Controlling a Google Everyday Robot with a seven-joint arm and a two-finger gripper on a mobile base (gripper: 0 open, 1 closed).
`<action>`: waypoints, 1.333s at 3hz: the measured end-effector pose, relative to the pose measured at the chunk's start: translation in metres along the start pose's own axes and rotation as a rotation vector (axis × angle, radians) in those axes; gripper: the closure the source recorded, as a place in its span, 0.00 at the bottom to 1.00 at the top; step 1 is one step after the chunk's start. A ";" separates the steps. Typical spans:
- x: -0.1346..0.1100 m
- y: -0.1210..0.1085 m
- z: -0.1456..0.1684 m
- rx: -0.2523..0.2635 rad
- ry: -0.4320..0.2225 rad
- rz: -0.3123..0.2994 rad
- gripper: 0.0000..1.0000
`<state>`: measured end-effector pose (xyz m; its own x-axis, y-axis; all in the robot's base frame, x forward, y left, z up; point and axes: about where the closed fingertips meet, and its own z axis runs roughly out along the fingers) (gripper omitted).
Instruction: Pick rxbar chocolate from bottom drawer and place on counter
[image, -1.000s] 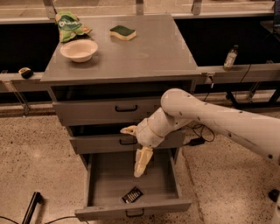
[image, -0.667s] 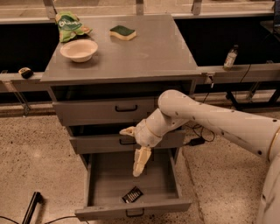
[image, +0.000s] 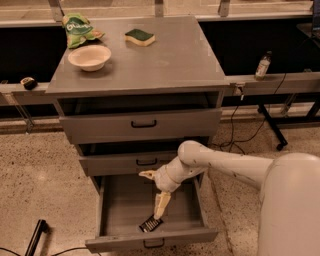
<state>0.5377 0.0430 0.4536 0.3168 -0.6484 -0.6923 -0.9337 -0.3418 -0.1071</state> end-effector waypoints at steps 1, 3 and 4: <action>0.008 0.005 0.003 0.054 -0.092 -0.082 0.00; 0.017 0.007 0.008 0.038 -0.116 -0.110 0.00; 0.083 0.004 0.051 -0.039 -0.060 -0.101 0.00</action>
Offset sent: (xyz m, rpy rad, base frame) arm -0.0023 -0.0020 -0.0099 0.0862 -0.0386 0.0234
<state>0.5513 0.0227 0.3596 0.3974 -0.5674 -0.7212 -0.8899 -0.4302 -0.1519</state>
